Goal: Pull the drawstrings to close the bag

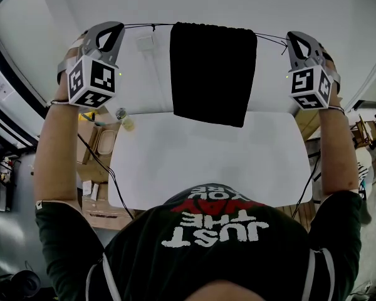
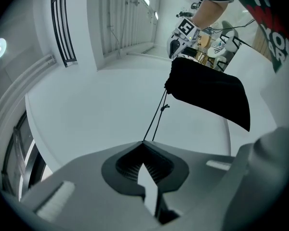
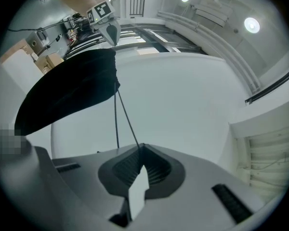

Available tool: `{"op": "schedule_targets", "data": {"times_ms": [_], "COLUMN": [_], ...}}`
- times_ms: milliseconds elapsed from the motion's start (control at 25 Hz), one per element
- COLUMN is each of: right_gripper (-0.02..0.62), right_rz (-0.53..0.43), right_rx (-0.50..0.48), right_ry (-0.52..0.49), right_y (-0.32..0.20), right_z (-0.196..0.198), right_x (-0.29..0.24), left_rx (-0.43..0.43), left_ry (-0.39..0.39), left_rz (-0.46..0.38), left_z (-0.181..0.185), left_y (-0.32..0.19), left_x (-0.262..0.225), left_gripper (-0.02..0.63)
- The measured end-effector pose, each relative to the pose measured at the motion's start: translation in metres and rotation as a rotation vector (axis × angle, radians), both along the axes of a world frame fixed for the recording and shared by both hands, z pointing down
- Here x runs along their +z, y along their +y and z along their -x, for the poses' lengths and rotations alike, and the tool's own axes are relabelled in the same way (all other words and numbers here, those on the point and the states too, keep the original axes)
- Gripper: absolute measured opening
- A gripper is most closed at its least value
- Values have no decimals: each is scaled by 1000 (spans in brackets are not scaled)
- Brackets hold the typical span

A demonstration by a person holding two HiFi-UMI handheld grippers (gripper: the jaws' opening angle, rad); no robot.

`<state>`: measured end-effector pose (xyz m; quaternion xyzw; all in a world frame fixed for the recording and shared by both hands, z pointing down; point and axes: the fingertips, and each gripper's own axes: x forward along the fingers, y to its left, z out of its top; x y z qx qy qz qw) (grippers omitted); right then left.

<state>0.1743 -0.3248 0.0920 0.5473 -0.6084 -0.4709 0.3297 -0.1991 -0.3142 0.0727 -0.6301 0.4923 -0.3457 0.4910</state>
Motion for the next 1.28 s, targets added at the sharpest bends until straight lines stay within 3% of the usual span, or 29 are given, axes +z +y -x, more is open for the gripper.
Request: {"op": "schedule_targets", "data": {"times_ms": [1280], "right_gripper": [5], "right_rz": [9], "right_rx": [23], "right_ry": [6], "right_y": [-10], "right_z": [-15], "right_x": [2], "left_rx": [-54], "left_ry": [-18], "left_rz": [48], "left_z": [19], "left_y": [-16], "left_x": [14], "left_gripper": [0]}}
